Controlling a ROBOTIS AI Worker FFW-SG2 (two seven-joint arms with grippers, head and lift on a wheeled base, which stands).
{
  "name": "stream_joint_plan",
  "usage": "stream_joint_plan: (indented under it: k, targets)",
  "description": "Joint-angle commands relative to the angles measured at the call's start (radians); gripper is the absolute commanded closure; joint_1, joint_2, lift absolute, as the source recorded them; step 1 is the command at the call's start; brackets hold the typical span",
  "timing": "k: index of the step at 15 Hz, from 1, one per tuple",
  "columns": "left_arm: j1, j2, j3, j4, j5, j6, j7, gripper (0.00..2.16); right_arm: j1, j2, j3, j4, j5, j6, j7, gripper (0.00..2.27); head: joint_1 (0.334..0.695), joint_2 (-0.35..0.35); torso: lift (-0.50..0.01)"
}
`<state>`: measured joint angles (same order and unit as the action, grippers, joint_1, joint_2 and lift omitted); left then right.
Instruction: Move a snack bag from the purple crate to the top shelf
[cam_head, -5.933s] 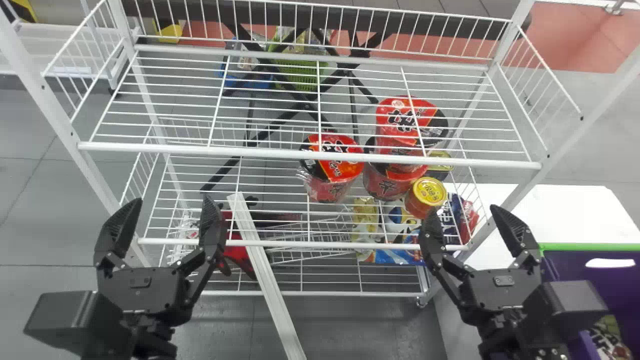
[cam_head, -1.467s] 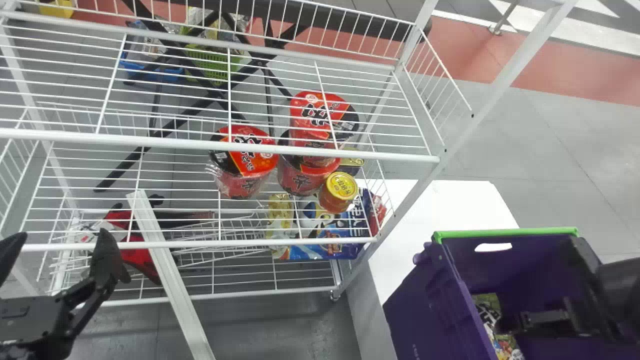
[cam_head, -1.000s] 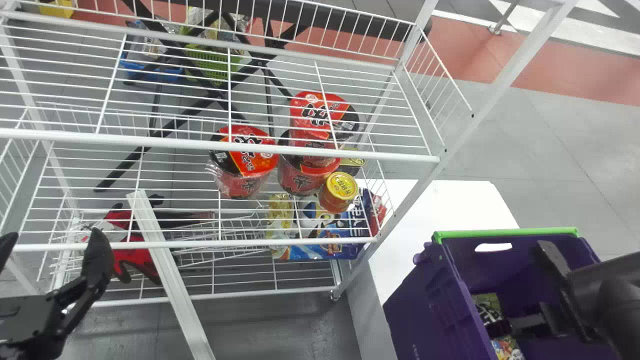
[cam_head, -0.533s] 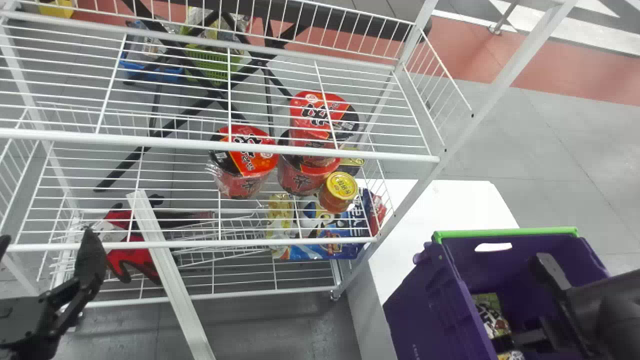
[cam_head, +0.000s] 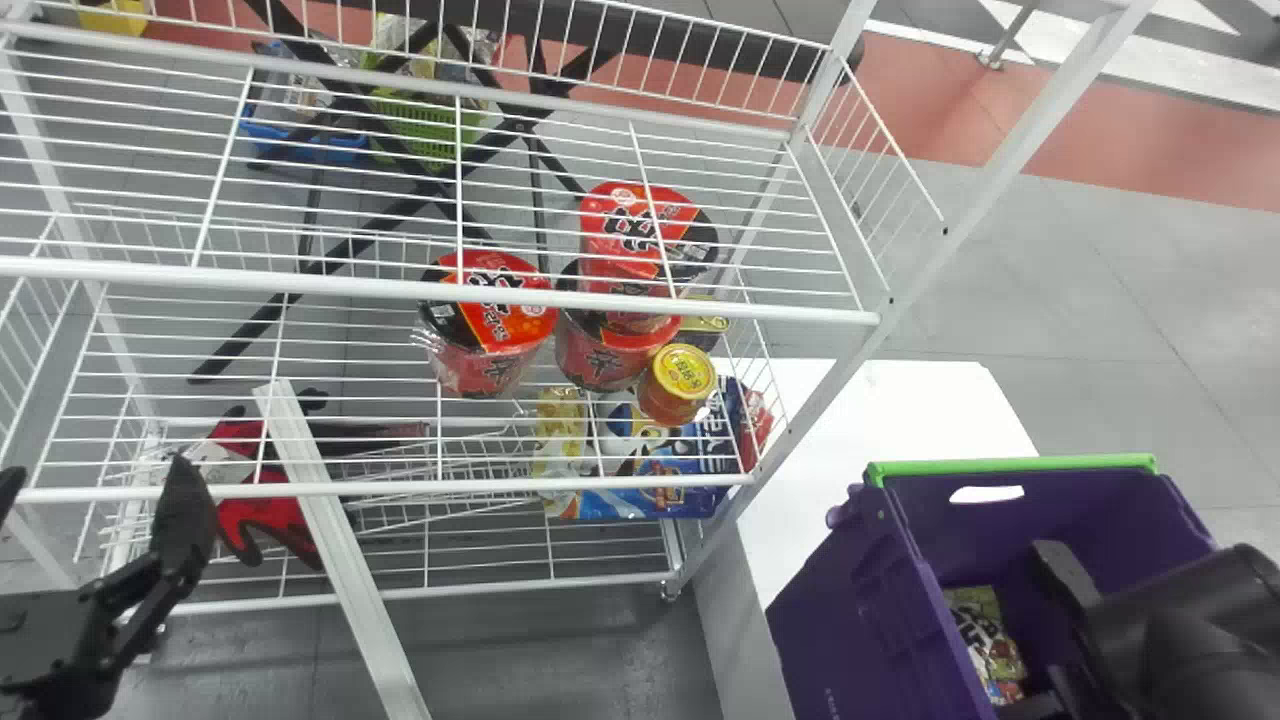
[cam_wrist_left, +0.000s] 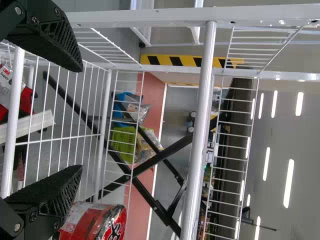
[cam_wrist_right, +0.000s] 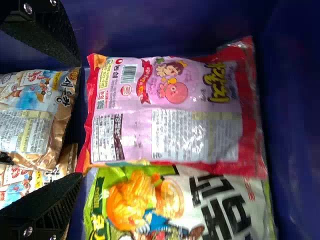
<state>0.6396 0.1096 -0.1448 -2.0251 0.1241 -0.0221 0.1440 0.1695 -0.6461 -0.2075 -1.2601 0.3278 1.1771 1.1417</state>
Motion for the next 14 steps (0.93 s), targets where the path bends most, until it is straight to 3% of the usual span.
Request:
stream_joint_plan:
  k: [1,5,10,14]
  targets:
    - [0.005,-0.001,0.001,0.000,0.000,0.000,0.000,0.14,-0.007,0.010,0.036,0.001,0.023,-0.027,-0.008,0.00,0.695,-0.350,-0.461]
    - [0.006,-0.004,0.001,-0.001,0.000,0.000,0.002,0.14,-0.019,0.011,0.103,0.024,0.063,-0.067,-0.057,0.00,0.695,-0.350,-0.461]
    - [-0.001,-0.005,0.002,0.006,-0.001,0.000,0.000,0.14,-0.019,0.020,0.099,0.057,0.057,-0.141,-0.086,0.00,0.695,-0.350,-0.461]
    - [-0.008,-0.007,0.002,0.026,-0.001,-0.003,-0.001,0.14,-0.012,0.054,0.040,0.076,0.010,-0.178,-0.096,0.00,0.695,-0.350,-0.461]
